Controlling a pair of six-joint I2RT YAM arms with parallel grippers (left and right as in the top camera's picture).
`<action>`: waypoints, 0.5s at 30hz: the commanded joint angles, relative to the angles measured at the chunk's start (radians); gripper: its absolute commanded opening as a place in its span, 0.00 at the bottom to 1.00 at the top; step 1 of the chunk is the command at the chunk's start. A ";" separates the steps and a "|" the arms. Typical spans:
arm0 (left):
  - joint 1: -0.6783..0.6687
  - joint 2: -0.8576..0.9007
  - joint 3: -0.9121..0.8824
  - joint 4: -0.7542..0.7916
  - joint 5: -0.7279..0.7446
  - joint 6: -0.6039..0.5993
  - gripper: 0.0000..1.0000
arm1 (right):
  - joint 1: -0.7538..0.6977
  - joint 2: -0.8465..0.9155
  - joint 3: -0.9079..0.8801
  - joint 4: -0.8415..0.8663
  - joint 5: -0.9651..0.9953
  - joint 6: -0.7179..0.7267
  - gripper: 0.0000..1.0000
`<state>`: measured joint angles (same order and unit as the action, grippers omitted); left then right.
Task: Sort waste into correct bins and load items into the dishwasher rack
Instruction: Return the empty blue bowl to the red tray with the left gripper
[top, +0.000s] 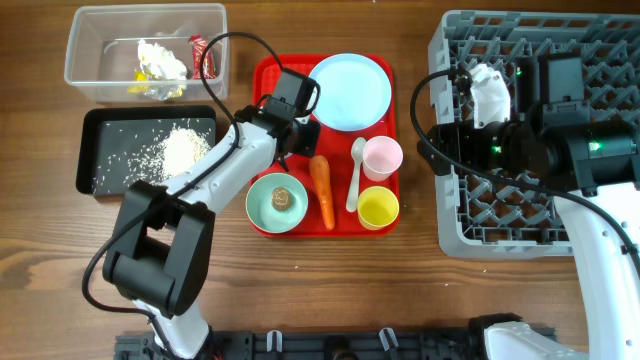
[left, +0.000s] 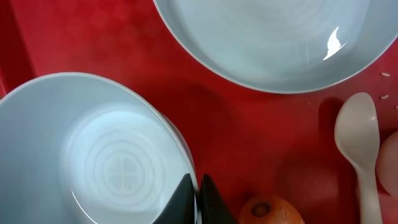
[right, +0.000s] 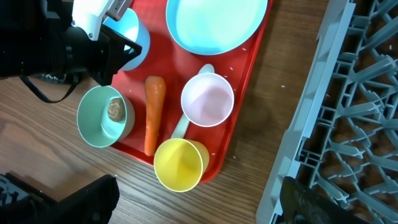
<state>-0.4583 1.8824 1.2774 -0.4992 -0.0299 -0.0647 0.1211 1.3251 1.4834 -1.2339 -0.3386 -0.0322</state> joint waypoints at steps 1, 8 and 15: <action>-0.003 0.013 0.003 0.010 -0.024 0.009 0.15 | 0.004 0.013 -0.005 -0.002 0.010 -0.017 0.86; -0.003 0.002 0.034 0.027 -0.024 0.009 0.53 | 0.004 0.013 -0.005 -0.002 0.009 -0.017 0.86; -0.024 -0.100 0.232 -0.298 -0.024 0.008 0.55 | 0.004 0.013 -0.005 -0.006 0.010 -0.017 0.86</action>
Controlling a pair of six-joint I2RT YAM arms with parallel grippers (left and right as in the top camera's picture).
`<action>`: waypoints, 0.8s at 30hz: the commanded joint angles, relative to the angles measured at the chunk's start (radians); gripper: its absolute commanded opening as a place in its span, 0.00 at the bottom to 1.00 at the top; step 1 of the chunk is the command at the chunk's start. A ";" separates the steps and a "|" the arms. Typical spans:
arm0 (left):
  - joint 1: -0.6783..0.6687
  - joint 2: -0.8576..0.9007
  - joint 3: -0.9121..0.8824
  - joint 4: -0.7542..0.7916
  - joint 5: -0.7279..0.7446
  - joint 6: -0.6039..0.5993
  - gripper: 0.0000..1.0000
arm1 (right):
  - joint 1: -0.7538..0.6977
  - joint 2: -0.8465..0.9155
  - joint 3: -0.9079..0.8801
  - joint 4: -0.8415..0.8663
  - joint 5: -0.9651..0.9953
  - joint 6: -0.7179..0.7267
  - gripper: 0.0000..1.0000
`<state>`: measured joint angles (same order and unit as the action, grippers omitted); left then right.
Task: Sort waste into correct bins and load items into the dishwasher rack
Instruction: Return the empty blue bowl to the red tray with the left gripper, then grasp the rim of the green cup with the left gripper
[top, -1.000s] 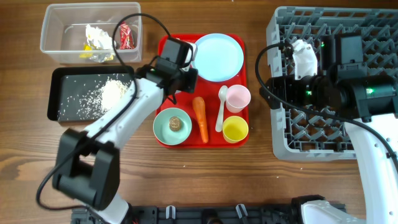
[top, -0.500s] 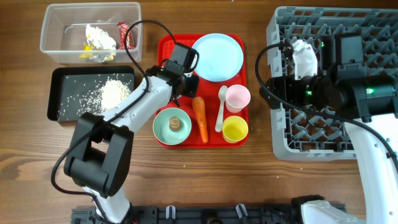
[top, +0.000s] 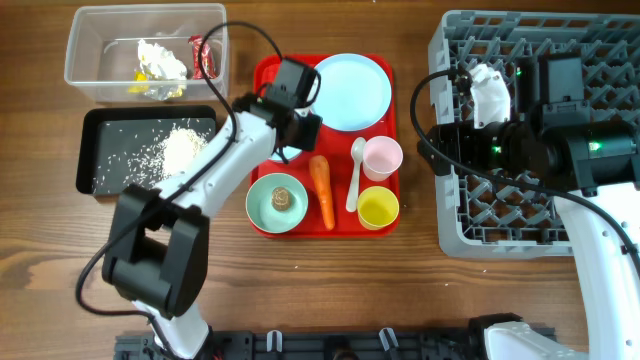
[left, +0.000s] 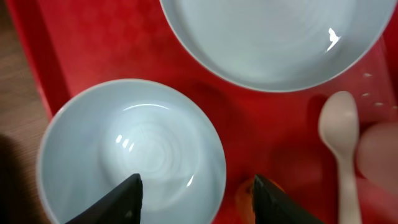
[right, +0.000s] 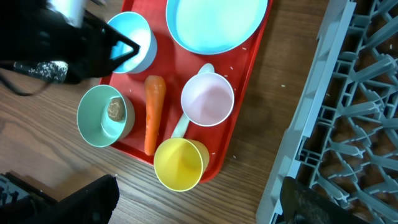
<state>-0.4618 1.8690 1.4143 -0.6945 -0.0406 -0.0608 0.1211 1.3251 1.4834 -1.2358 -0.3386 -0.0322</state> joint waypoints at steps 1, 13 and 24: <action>-0.029 -0.106 0.099 -0.152 -0.012 0.000 0.55 | 0.004 0.013 -0.005 -0.003 0.010 -0.017 0.86; -0.145 -0.117 -0.068 -0.309 0.032 -0.149 0.49 | 0.004 0.013 -0.005 0.006 0.010 -0.017 0.88; -0.169 -0.117 -0.297 -0.129 0.032 -0.187 0.37 | 0.004 0.013 -0.005 0.013 0.009 -0.017 0.89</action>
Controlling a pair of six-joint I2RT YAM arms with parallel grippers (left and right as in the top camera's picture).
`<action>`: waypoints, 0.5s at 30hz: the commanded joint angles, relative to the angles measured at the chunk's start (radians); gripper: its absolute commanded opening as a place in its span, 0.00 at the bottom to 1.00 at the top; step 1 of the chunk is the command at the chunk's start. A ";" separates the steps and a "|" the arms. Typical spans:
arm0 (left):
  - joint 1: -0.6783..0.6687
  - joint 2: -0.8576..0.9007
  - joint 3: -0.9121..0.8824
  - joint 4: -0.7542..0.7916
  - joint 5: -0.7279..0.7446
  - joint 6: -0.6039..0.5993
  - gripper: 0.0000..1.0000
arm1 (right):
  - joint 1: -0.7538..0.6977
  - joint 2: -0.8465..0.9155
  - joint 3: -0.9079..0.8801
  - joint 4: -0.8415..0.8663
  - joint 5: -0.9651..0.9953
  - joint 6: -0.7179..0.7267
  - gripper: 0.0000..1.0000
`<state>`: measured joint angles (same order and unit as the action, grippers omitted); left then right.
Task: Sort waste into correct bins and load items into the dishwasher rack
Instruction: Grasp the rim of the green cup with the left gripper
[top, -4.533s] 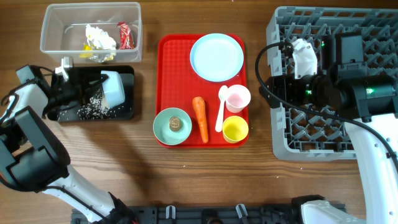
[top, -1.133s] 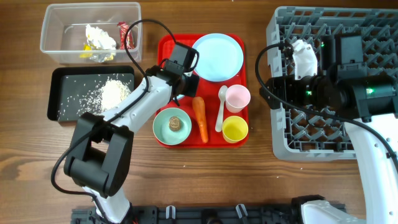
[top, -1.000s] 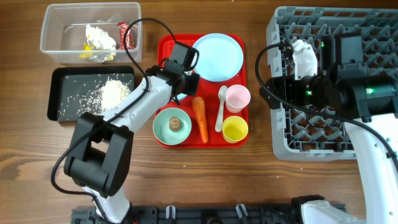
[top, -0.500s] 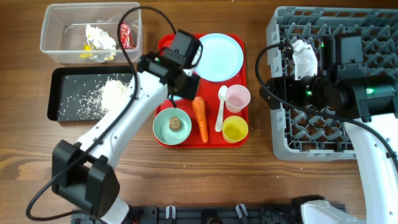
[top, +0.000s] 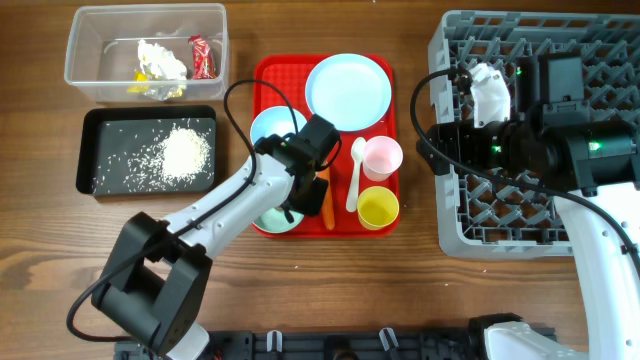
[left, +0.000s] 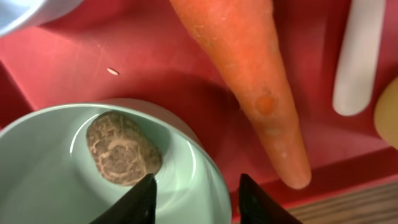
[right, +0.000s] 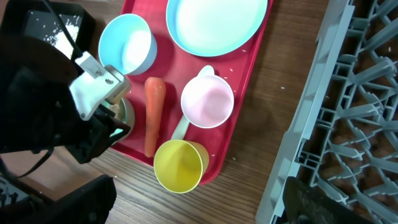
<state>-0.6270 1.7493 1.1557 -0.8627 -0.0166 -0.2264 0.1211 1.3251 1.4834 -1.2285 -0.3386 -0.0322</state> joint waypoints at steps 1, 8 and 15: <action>-0.004 0.003 -0.045 0.046 0.008 -0.022 0.35 | 0.004 0.013 -0.005 0.005 0.010 -0.018 0.89; -0.004 0.003 -0.100 0.090 0.008 -0.022 0.23 | 0.004 0.013 -0.005 0.001 0.009 -0.018 0.88; -0.004 0.003 -0.104 0.094 0.008 -0.052 0.04 | 0.004 0.013 -0.005 0.001 0.010 -0.017 0.89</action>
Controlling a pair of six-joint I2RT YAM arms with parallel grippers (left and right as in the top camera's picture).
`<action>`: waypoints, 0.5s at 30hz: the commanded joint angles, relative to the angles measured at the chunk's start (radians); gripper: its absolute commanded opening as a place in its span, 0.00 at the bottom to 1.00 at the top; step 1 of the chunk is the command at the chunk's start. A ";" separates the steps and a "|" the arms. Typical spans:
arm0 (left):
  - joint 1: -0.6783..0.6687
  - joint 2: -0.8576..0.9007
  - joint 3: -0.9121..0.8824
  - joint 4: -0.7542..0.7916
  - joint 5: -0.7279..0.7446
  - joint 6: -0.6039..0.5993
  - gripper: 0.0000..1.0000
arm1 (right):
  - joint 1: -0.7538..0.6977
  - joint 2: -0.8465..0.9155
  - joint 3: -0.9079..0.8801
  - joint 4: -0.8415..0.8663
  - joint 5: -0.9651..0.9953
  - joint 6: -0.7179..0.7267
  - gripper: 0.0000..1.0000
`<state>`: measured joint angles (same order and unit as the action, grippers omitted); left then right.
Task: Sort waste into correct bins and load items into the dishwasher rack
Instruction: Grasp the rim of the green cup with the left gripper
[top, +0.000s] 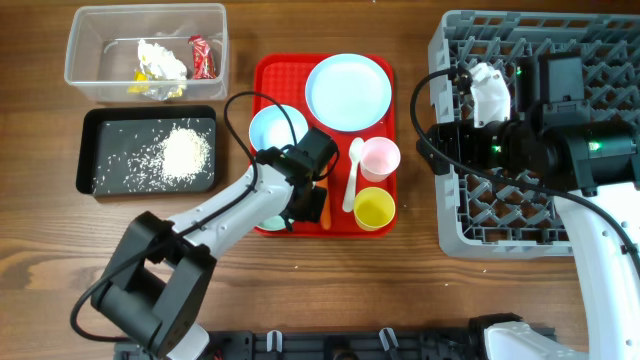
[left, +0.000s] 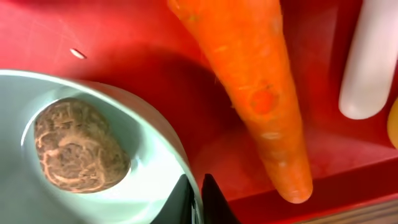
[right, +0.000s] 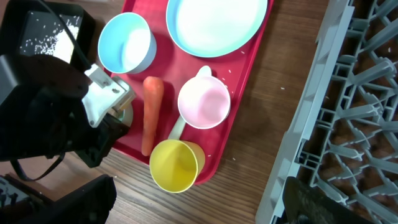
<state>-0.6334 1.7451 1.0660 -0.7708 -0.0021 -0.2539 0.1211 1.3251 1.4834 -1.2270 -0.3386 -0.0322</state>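
Observation:
A pale green bowl (left: 152, 165) holding a brown, wrinkled lump of food (left: 78, 146) sits at the front left of the red tray (top: 268, 75). My left gripper (left: 196, 199) is shut on the bowl's right rim, one finger inside and one outside. My arm hides most of the bowl in the overhead view. A carrot (left: 249, 81) lies just right of the bowl, with a white spoon (left: 373, 56) beyond it. My right gripper (right: 196, 202) hangs open at the left edge of the grey dish rack (top: 590, 230), holding nothing.
The tray also carries a blue bowl (top: 277, 127), a blue plate (top: 348, 92), a pink cup (top: 380, 158) and a yellow cup (top: 374, 208). At the left stand a clear bin of rubbish (top: 146, 55) and a black tray of rice (top: 150, 150).
My left gripper was open over the green bowl's rim and is now shut on that rim. The tray and its contents have shifted slightly to the left. The right arm has not moved.
First my left gripper was shut on the blue bowl's rim at the tray's back left. Then it was open above that bowl, which stayed on the tray. Later it was open over the green bowl beside the carrot, and now it grips that bowl's rim.

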 joint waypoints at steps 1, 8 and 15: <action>0.002 0.006 -0.011 -0.001 -0.006 -0.024 0.04 | 0.004 0.013 -0.005 0.000 0.010 -0.018 0.88; 0.002 -0.048 0.109 -0.136 -0.003 -0.043 0.04 | 0.004 0.013 -0.005 0.002 0.010 -0.017 0.88; 0.056 -0.171 0.210 -0.180 -0.003 -0.042 0.04 | 0.004 0.013 -0.005 -0.002 0.010 -0.017 0.89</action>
<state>-0.6239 1.6718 1.2179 -0.9493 -0.0021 -0.2768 0.1211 1.3251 1.4834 -1.2270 -0.3386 -0.0322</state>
